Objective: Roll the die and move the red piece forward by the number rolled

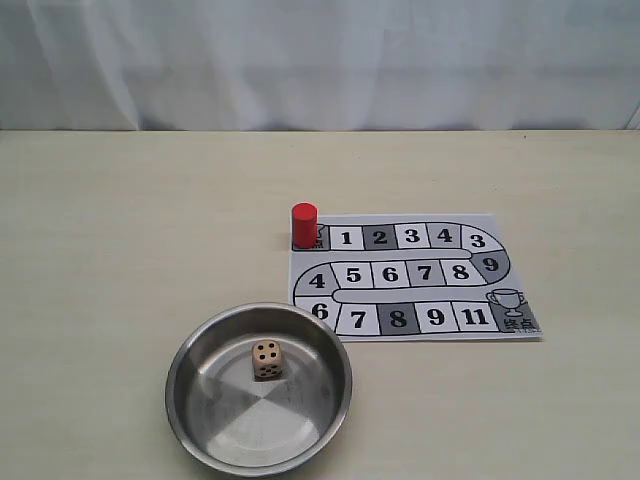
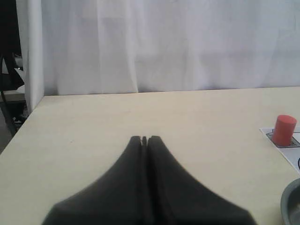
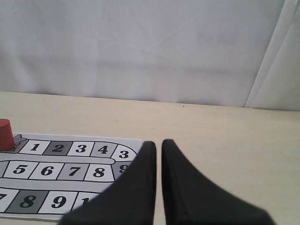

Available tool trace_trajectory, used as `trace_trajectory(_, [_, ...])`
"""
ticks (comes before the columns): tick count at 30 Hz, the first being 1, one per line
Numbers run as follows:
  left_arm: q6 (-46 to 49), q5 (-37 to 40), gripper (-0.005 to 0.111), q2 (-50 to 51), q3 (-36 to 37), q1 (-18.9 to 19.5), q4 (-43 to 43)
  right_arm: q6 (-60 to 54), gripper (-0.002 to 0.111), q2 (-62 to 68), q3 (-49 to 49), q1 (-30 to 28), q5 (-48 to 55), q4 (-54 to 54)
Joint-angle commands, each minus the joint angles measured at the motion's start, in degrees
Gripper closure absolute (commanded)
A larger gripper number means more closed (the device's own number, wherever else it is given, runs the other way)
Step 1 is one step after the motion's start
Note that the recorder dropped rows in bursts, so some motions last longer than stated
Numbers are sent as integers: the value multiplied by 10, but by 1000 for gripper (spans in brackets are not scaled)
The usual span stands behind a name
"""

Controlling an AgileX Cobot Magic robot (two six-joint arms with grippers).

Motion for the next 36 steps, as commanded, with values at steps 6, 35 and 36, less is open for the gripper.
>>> trace_trajectory(6, [0,-7,107,-1,2,-1,-1,-1,104,-2,2,-3,3,-4])
trace_trajectory(35, [0,-7,107,-1,2,-1,-1,5,104,58,-315,-3,149,91])
trace_trajectory(36, [0,-7,107,-1,2,-1,-1,9,104,70,-322,-3,153,112])
